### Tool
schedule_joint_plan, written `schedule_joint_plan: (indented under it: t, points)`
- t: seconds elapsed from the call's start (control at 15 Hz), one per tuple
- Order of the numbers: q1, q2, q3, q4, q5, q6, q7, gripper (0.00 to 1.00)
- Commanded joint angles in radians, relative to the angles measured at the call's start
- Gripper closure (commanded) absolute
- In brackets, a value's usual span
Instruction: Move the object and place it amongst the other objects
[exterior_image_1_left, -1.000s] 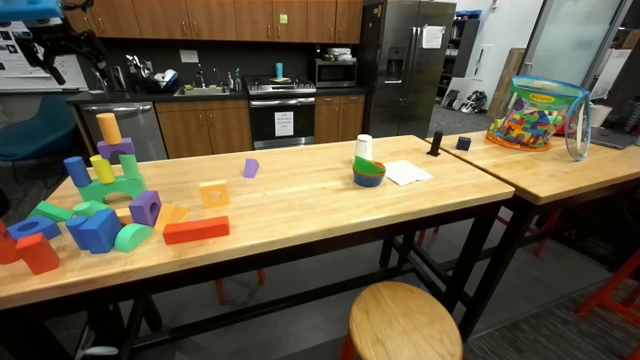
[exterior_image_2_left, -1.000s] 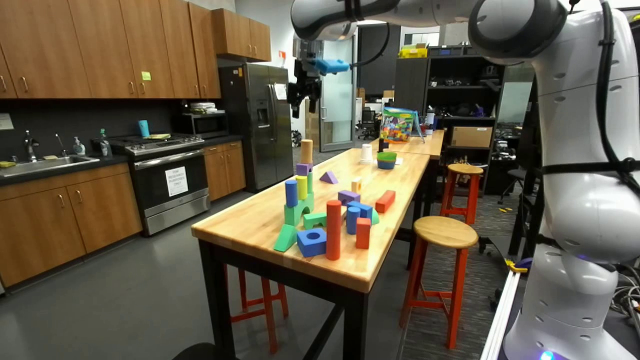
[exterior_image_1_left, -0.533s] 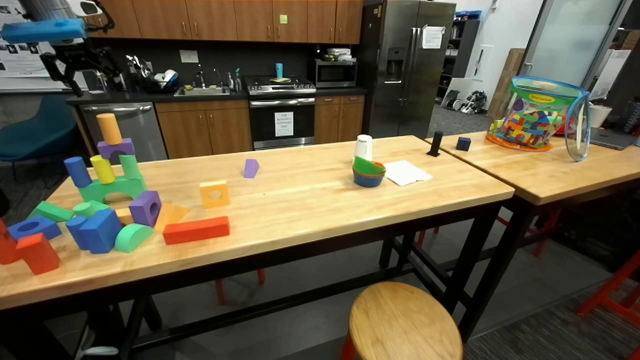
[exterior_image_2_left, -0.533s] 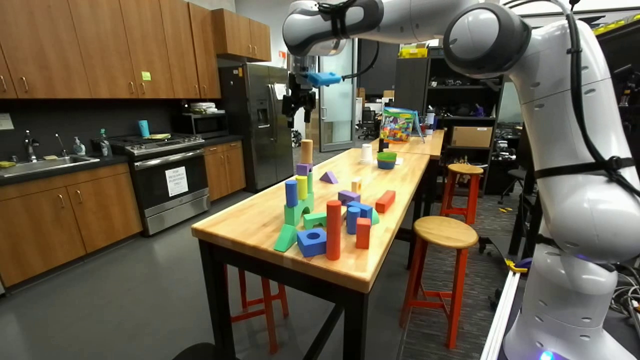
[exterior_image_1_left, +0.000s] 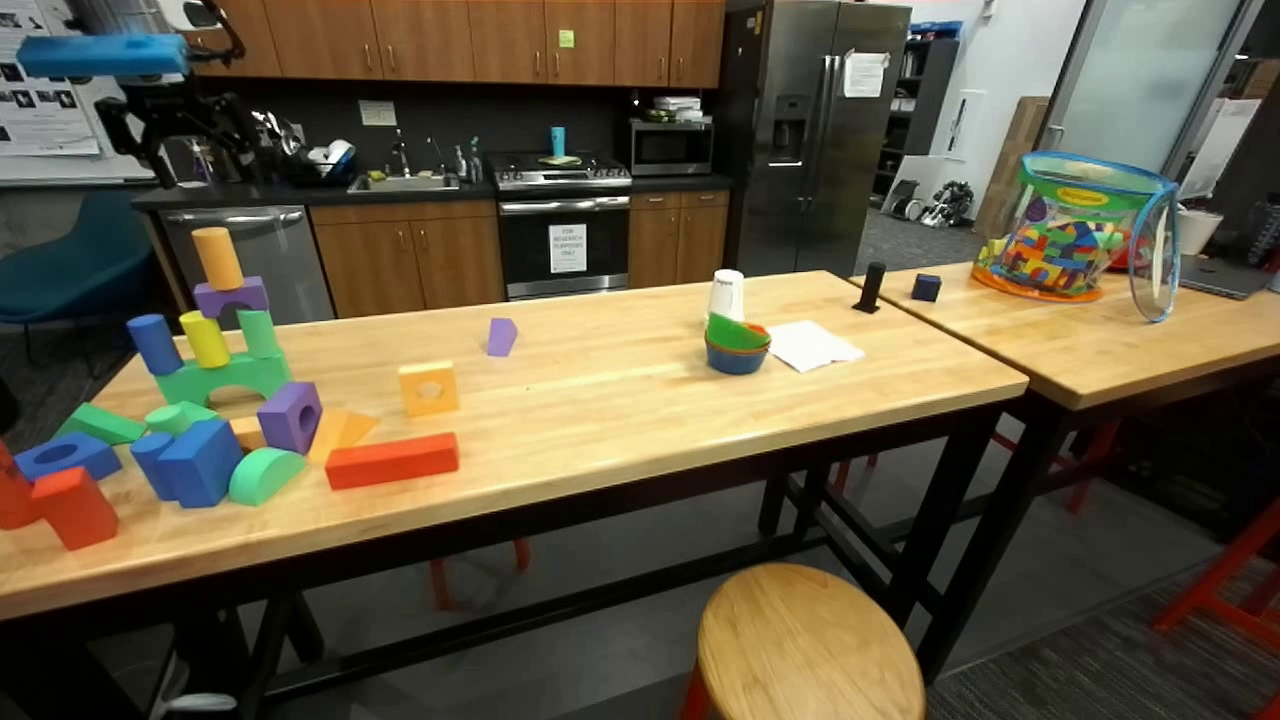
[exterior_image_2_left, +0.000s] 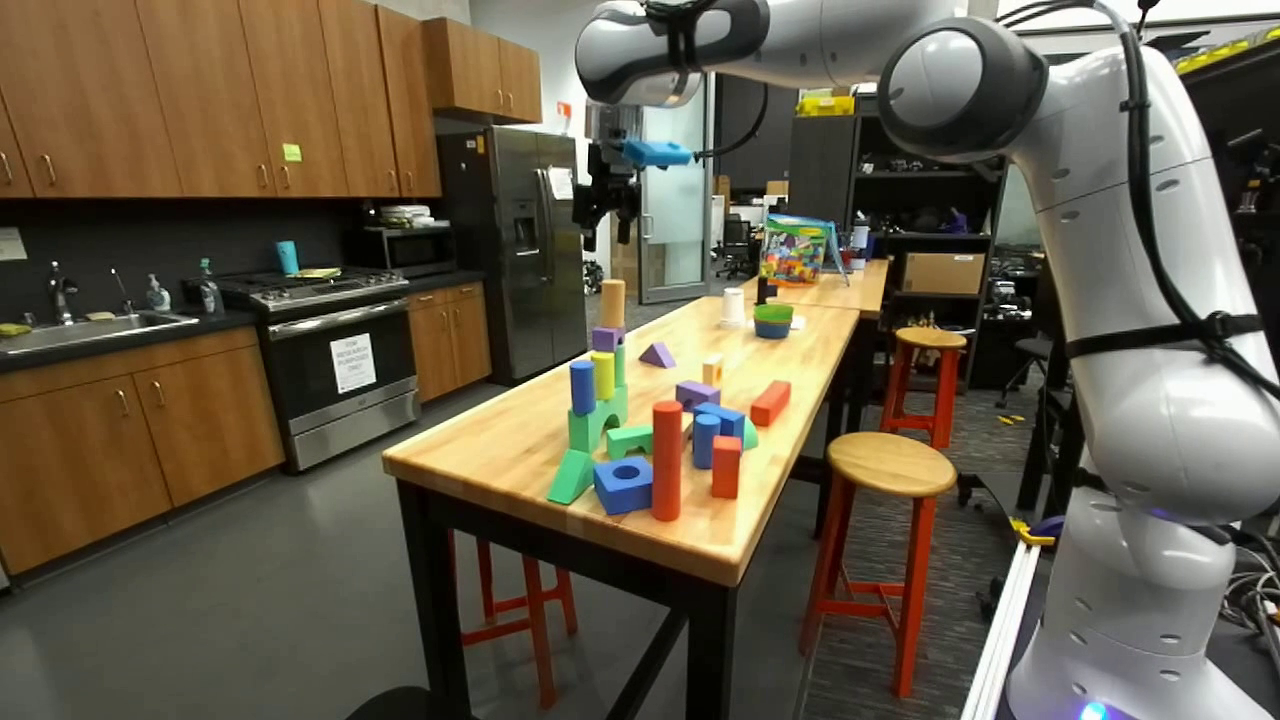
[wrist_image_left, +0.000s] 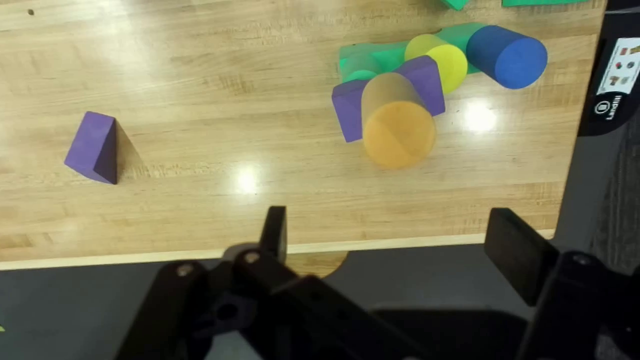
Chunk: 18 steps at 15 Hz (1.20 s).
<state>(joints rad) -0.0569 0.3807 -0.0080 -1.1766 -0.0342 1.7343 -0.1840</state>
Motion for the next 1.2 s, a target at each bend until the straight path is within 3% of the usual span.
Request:
schedule_joint_plan:
  t: [0.0,1.13]
  points:
    - [0.003,0.013,0.003,0.028,0.004,-0.048,0.003,0.0]
    - [-0.001,-0.003,0.005,-0.046,0.011,-0.032,0.001,0.0]
